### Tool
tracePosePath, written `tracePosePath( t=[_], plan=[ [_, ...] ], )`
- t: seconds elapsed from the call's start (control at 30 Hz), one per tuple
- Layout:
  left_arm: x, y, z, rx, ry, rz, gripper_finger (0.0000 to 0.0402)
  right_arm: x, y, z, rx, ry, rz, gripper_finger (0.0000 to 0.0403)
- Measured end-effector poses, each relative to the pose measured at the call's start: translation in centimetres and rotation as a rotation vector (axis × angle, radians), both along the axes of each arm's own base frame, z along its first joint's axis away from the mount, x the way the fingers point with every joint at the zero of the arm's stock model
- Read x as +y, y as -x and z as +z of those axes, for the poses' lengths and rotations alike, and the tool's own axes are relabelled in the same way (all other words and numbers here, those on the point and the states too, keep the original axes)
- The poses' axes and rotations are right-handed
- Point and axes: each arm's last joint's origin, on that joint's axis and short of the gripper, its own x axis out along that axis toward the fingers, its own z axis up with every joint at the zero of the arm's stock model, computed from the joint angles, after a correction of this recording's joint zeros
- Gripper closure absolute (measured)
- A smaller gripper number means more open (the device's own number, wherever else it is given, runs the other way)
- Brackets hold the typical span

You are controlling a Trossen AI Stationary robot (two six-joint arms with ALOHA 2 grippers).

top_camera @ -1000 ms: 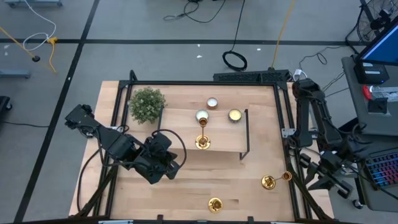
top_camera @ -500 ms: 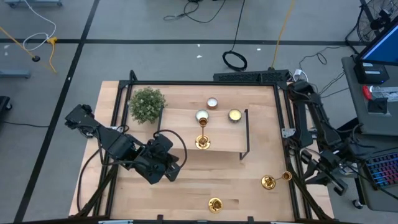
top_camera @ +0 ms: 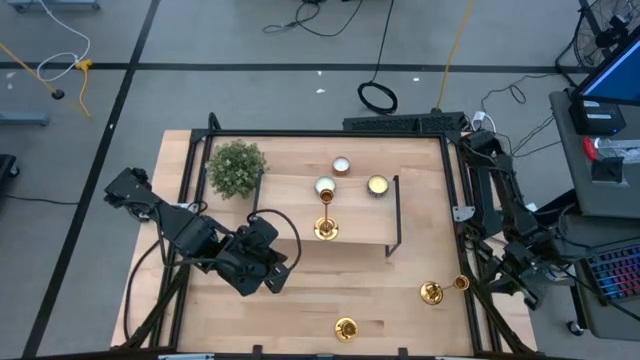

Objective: Pick & Place candle stick holders
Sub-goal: Put the right gold candle holder on the shelf

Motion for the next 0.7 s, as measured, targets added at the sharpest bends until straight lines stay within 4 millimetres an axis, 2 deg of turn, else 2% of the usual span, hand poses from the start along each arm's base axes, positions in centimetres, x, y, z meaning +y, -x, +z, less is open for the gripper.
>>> tracePosePath(
  t=[0.17,0.43,0.7],
  plan=[
    [0.0,0.0,0.0,0.001,0.005,0.002,0.0384,-0.2,-0.1,-1.4,0.000,0.001,0.000,0.0354],
    [0.0,0.0,0.0,0.008,0.020,-0.001,0.0394,-0.7,-0.3,-3.2,0.012,-0.026,0.000,0.0354],
    [0.1,0.0,0.0,0.006,0.026,0.011,0.0391,-0.9,-0.4,-4.2,0.011,-0.023,0.000,0.0354]
  ],
)
